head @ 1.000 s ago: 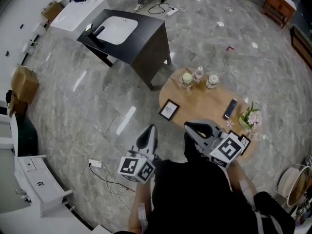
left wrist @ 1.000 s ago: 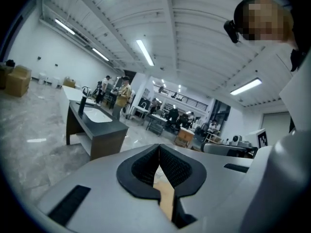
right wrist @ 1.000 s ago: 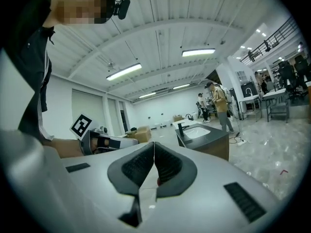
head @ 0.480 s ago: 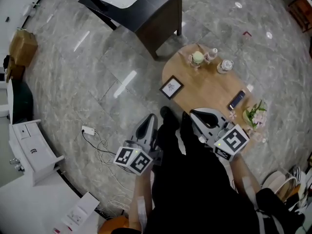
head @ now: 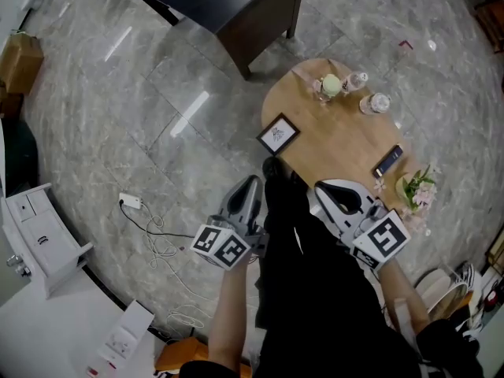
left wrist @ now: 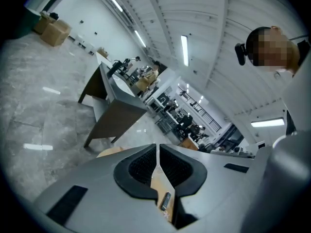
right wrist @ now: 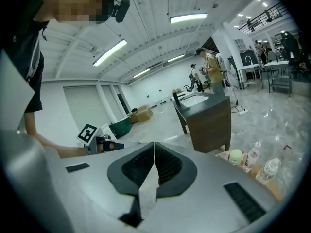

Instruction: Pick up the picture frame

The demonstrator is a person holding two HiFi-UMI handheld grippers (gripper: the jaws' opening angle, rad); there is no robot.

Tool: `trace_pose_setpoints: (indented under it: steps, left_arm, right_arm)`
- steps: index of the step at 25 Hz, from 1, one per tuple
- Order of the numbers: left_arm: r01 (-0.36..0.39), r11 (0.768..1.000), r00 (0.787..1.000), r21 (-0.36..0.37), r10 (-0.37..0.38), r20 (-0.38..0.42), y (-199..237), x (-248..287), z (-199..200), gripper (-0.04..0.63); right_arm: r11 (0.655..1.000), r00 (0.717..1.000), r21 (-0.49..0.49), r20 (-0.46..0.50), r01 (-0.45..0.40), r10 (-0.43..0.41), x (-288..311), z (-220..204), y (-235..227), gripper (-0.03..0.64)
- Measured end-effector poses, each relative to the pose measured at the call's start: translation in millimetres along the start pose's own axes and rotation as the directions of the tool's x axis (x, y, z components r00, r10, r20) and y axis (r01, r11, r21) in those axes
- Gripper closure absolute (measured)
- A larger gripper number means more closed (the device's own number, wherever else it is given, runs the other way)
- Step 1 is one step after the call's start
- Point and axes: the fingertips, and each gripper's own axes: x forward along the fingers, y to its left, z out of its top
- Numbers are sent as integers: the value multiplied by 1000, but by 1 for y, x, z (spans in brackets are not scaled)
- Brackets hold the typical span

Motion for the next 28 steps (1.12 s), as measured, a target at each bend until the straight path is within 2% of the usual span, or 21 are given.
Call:
trace_pose_setpoints:
  steps: [9, 13, 15, 19, 28]
  left_arm:
    - [34, 993, 998, -115, -40, -56, 90, 59, -45, 575]
    - [23, 988, 995, -155, -38, -96, 124, 79, -67, 538]
    - [11, 985, 994, -175, -30, -106, 143, 87, -78, 497]
    - [-22, 974, 992, -225, -7, -127, 184, 99, -102, 469]
    - [-86, 914, 991, -397, 39, -125, 270, 126, -152, 346]
  right_arm:
    - [999, 995, -23, -91, 25, -27, 44, -27, -32, 603]
    - [999, 991, -12, -130, 30, -31, 56, -37, -42, 603]
    - [999, 988, -4, -147, 34, -34, 63, -44, -46, 603]
    - [999, 983, 23, -176, 48, -43, 78, -58, -52, 603]
    - [996, 972, 57, -228, 74, -59, 113, -84, -72, 603]
